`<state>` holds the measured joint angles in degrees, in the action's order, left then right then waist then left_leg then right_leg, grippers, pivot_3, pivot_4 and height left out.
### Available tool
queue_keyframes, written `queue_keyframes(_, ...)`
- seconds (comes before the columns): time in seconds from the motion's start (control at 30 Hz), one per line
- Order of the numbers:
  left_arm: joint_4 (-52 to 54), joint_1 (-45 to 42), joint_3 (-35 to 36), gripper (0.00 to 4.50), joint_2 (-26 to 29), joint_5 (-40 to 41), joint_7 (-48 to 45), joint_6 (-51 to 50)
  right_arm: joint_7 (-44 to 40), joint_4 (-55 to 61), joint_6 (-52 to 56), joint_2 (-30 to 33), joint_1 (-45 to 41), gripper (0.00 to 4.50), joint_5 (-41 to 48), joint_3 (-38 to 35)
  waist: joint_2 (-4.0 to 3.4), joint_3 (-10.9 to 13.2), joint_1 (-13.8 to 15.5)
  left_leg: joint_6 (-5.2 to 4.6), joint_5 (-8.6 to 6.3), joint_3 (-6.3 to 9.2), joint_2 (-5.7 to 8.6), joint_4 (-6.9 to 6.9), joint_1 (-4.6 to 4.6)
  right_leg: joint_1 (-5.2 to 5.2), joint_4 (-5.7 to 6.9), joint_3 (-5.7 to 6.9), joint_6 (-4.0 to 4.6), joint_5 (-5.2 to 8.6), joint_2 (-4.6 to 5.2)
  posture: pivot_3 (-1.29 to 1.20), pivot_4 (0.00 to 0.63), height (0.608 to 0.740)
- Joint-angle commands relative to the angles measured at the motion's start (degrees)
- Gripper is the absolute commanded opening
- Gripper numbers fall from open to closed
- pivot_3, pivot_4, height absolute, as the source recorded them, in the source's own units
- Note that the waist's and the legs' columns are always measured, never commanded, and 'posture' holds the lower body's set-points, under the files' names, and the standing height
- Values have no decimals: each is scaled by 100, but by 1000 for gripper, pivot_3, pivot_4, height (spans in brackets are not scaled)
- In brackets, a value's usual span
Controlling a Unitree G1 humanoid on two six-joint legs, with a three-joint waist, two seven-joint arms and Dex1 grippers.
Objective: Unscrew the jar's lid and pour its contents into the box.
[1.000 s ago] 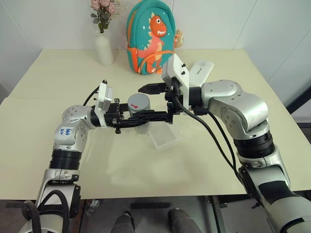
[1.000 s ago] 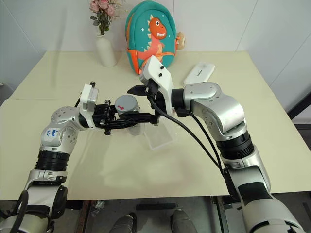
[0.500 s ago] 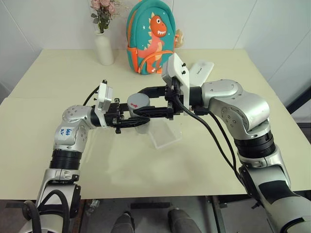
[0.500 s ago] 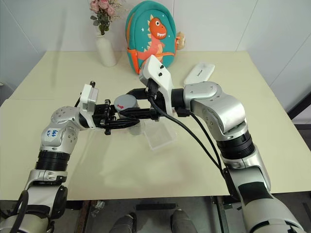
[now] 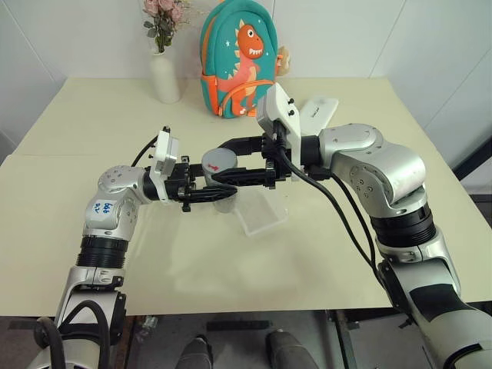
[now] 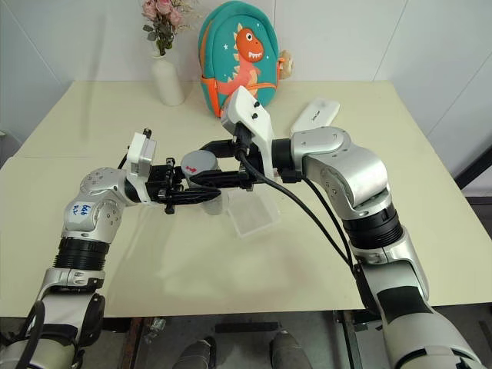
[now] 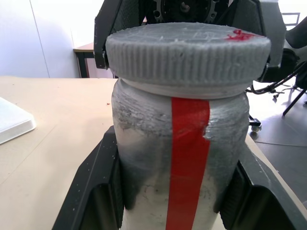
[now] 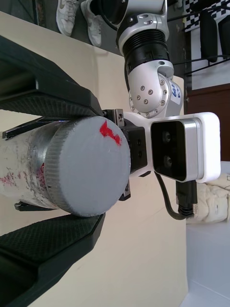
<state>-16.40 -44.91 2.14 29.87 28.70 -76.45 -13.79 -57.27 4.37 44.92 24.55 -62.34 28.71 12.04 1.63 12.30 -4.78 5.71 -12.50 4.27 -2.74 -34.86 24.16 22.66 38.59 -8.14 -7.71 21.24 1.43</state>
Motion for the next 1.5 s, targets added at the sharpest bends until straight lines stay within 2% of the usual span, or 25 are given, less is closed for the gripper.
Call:
queue_keyframes(0.03,28,82,-149,2001,95,-98,-172,-75,18,157,-426,114,-378,2526,30,-506,0,0,0,0,0,0,0,0,0,0,0,0,0,0,0,0,150,740)
queue_keyframes(0.97,239,144,-393,2001,261,-68,-269,-729,-235,-478,-1538,-9,-639,2526,-157,-563,0,0,-3,0,0,0,0,0,0,0,1,0,0,0,0,0,150,740)
queue_keyframes(1.5,265,175,-349,2001,164,-122,-159,-523,-104,-396,-1468,-141,-460,2526,-172,-496,0,0,-2,1,0,0,0,-2,0,0,2,0,0,0,0,0,150,740)
